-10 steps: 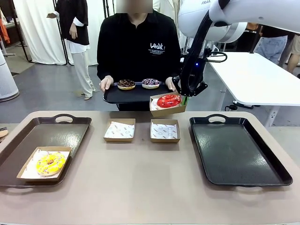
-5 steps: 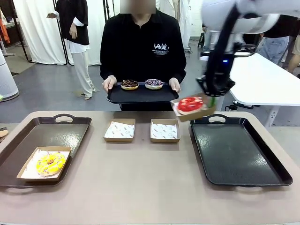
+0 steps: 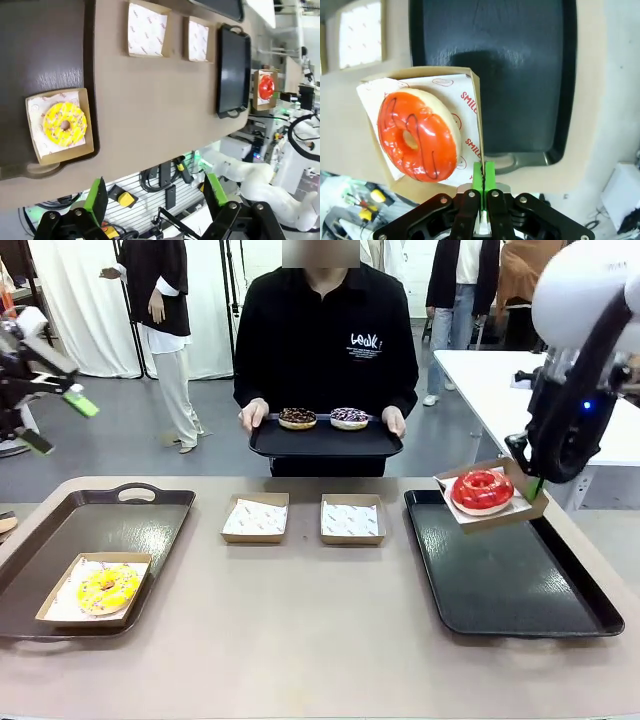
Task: Individually package the donuts and arrange them on the tray.
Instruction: Place the picked Paper togo box on the Handle tray while simultaneously picking up another Paper togo box from the table with the other hand.
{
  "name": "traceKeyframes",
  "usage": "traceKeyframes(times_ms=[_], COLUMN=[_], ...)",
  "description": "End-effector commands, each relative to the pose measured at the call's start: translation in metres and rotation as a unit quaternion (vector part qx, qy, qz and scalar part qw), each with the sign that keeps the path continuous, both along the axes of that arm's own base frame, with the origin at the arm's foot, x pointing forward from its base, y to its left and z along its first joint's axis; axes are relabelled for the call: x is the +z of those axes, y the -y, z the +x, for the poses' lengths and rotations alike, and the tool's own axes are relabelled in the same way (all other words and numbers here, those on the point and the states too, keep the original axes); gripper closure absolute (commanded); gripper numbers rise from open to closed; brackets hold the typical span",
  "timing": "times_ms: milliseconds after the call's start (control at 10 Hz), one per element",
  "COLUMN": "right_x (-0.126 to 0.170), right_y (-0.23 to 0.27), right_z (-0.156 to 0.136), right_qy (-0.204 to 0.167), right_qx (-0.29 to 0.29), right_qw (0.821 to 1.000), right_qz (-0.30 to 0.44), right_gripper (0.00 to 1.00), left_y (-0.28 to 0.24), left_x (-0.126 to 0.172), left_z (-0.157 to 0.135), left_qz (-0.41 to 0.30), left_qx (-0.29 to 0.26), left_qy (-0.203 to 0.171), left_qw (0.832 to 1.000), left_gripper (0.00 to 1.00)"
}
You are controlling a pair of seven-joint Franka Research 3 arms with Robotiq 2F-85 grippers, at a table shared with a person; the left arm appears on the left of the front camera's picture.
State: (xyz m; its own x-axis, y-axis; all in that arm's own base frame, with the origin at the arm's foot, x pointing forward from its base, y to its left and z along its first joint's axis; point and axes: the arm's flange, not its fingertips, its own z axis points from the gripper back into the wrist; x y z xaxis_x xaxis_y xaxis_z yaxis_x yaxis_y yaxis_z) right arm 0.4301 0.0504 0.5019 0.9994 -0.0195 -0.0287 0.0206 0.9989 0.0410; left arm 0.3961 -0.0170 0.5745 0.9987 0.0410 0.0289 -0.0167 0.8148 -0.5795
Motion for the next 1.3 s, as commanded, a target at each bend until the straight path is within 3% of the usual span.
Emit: traceKeyframes(times_ms=[0, 500, 700, 1000, 1200], right_x=[-0.026, -0.071, -0.081, -0.07, -0.07], right_y=[0.009, 0.026, 0.026, 0.022, 0.022], right_z=[-0.002, -0.009, -0.01, -0.01, -0.01], right_qy=[0.023, 0.016, 0.015, 0.005, 0.005], right_qx=[0.005, 0.01, 0.011, 0.001, 0.001], right_qw=[1.0, 0.999, 0.999, 1.0, 1.0], right_qz=[0.004, 0.029, 0.041, 0.011, 0.011], right_gripper=[0.99, 0.99, 0.99, 0.99, 0.99], left_y=[0.024, 0.126, 0.15, 0.182, 0.186], left_x=[-0.002, -0.056, -0.079, -0.106, -0.113], left_z=[0.036, 0.105, 0.116, 0.119, 0.118], left_qz=[0.074, 0.233, 0.269, 0.303, 0.279], left_qx=[0.016, 0.004, 0.001, -0.013, -0.015], left_qy=[-0.018, 0.004, 0.013, 0.05, 0.075], left_qw=[0.997, 0.973, 0.963, 0.951, 0.957], left_gripper=[0.0, 0.0, 0.0, 0.0, 0.0])
